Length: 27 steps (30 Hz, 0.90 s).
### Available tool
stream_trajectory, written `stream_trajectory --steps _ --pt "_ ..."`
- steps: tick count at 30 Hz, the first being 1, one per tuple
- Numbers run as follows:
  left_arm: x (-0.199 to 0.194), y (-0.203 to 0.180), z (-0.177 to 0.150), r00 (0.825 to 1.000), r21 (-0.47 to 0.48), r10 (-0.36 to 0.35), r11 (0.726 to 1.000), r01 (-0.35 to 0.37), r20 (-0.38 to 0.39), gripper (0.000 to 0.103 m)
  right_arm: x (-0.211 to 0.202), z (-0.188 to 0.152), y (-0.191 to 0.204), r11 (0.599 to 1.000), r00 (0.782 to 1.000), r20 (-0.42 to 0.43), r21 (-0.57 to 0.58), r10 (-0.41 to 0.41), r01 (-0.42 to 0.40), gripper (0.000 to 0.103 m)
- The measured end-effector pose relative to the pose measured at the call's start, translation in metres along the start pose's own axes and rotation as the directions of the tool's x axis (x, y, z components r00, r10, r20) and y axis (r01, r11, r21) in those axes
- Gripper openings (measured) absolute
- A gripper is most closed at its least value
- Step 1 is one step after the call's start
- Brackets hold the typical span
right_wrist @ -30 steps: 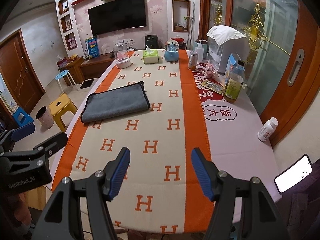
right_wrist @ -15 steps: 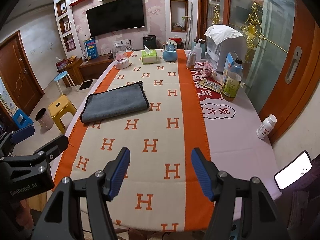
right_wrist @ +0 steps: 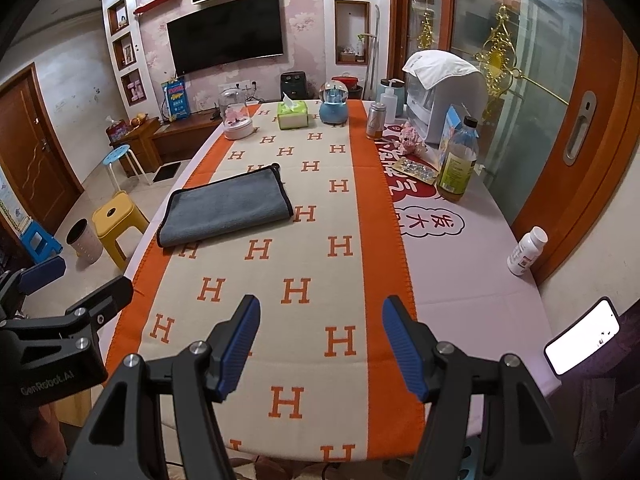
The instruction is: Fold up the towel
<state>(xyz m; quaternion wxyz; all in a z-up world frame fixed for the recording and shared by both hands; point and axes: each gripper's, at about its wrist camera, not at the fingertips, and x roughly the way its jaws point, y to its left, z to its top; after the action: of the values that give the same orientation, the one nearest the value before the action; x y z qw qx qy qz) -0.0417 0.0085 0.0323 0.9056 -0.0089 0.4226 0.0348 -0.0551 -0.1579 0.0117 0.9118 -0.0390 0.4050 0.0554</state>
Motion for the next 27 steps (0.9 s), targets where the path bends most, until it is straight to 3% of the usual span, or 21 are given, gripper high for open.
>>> stream_trajectory --steps 27 --pt "0.0 -0.0021 -0.0023 1.0 0.001 -0.003 1.0 0.003 -0.002 0.102 0.0011 0.0027 0.0002 1.0 1.0 0.005 0.016 -0.017 0.017 0.064"
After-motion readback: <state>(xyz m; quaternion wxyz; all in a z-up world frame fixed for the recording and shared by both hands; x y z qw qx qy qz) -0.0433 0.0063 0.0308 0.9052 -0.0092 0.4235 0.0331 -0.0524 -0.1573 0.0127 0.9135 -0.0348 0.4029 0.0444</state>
